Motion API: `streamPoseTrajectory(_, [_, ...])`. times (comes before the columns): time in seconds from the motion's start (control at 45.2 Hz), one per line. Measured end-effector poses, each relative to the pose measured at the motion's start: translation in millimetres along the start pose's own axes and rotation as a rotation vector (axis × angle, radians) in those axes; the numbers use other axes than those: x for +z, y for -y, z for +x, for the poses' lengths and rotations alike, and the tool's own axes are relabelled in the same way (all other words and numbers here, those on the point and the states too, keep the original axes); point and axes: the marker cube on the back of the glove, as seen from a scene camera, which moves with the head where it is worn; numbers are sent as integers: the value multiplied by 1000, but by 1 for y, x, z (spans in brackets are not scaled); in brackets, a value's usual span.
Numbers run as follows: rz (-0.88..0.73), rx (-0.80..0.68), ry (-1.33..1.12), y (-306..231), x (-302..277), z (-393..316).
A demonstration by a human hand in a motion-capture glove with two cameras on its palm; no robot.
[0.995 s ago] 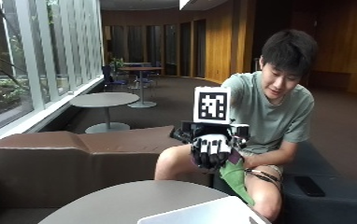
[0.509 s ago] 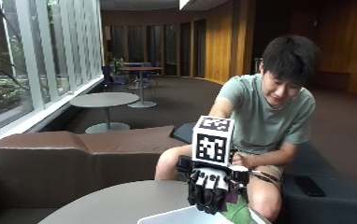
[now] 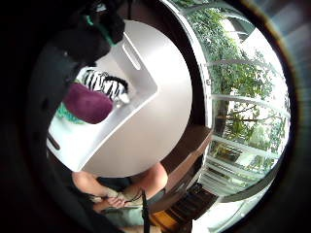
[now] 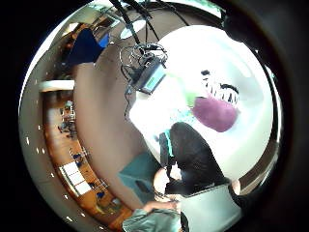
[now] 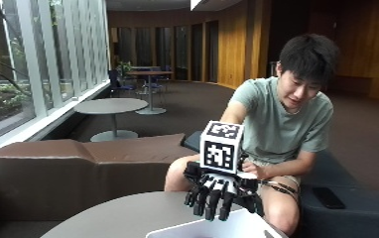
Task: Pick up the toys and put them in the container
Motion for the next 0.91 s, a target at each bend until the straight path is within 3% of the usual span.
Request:
streamPoseTrajectory(0.42, [45,-60,4,-27,-6,2])
streamPoseTrajectory(0.907, [-11,-158,105,-71,-23,9])
